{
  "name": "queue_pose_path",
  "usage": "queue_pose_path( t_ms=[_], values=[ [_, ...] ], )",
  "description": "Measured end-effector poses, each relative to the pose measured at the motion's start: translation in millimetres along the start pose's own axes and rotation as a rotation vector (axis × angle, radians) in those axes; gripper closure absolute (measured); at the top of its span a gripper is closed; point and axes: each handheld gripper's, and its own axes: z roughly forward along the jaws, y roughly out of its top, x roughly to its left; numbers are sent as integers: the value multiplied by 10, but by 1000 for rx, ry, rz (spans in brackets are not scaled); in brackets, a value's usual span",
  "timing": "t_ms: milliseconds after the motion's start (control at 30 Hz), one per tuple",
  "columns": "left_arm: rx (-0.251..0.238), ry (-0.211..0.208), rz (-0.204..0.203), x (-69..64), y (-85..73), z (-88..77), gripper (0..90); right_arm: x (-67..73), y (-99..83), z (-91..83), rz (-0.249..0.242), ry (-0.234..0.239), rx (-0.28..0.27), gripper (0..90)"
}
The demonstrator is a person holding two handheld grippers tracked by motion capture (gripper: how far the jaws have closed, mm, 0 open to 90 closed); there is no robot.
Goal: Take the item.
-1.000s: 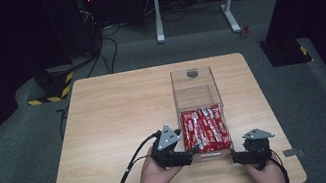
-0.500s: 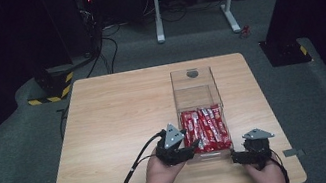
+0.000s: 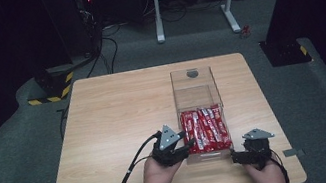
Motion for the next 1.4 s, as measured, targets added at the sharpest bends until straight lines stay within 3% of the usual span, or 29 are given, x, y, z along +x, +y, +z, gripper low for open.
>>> queue_pose_path(
  t_ms=[367, 867, 967, 1400],
  values=[
    [16, 11, 46, -144, -19, 109, 567, 0, 0, -1, -1, 1, 0, 101],
    [16, 0, -3, -137, -40, 91, 749, 1, 0, -1, 1, 1, 0, 102],
    [21, -3, -8, -153, -49, 98, 823, 2, 0, -1, 1, 2, 0, 103],
    [-11, -17, -30, -172, -61, 51, 880, 2, 0, -2, 1, 2, -1, 104]
  ],
)
